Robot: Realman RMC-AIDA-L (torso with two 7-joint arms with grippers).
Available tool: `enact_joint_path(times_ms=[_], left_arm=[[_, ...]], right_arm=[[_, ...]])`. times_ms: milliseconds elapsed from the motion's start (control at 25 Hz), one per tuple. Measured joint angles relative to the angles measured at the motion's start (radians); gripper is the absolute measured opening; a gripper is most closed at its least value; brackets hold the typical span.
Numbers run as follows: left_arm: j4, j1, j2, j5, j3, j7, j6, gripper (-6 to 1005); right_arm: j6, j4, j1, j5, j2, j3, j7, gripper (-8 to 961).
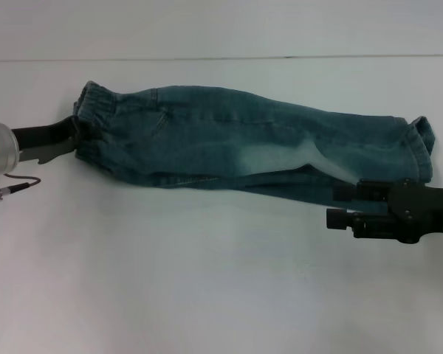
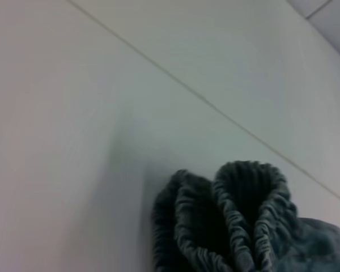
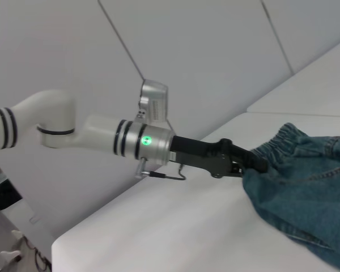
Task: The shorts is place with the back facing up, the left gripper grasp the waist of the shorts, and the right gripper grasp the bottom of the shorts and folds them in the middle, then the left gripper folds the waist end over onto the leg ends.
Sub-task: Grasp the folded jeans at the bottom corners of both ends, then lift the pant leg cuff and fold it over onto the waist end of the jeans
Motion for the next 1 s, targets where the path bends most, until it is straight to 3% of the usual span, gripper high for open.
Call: enact_joint_path(times_ms=[320, 440, 640, 880, 1000], left_arm=[[0.069, -0.001, -0.006, -0.009, 0.002, 0.015, 0.099, 190], [0.097, -0.006, 0.004, -0.009, 0.016, 0.018, 0.160, 173], [0.190, -0.016, 0.006, -0.041, 0.023, 0.009, 0.272, 174], [0.230, -0.065, 0.010, -0.099, 0.024, 0.001, 0.347, 170], [0.238, -0.092, 0.010, -0.102, 0.027, -0.005, 0.360, 167]], right_arm=[[0.140, 0.067, 0.013, 0.030, 0.007, 0.013, -0.012, 659], [0.234, 0.134, 0.028, 0.104, 0.018, 0.015, -0.035, 404], [0.469, 0.322, 0.085, 0.296, 0.039, 0.018, -0.181, 308], [0.709, 0.530, 0.180, 0.526, 0.043, 0.018, -0.422, 192], [0.799, 0.617, 0.229, 0.630, 0.048, 0.022, -0.519, 84]])
